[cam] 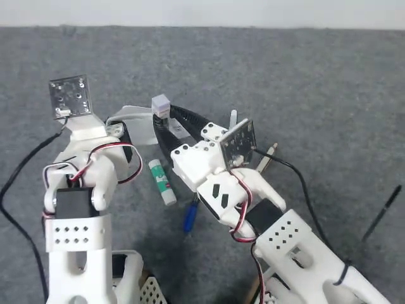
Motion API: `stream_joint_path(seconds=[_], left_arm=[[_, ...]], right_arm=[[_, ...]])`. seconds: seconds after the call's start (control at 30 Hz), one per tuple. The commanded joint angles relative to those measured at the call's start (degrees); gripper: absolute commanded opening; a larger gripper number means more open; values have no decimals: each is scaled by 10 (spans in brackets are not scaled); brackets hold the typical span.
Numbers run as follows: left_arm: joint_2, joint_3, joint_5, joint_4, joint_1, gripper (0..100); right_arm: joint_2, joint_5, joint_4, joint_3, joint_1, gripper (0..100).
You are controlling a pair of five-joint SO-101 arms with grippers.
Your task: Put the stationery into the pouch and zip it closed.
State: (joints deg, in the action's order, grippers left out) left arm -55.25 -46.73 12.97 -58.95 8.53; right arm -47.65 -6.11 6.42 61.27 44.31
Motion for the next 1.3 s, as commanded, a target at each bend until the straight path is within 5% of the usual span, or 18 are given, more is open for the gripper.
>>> stream_joint_path(seconds=[0.0,0.73,1.0,1.27], left_arm=[[-4,2,11,20,-5,9],[0,0,11,20,-6,9],[-3,-9,11,27,-6,9],[-4,-22,11,43,-6,10]], right_arm=[[-17,-4,42,3,0,7],[107,1,131,1,-24,7],[110,168,132,33,-12,8],[112,188,128,40,-14,20]])
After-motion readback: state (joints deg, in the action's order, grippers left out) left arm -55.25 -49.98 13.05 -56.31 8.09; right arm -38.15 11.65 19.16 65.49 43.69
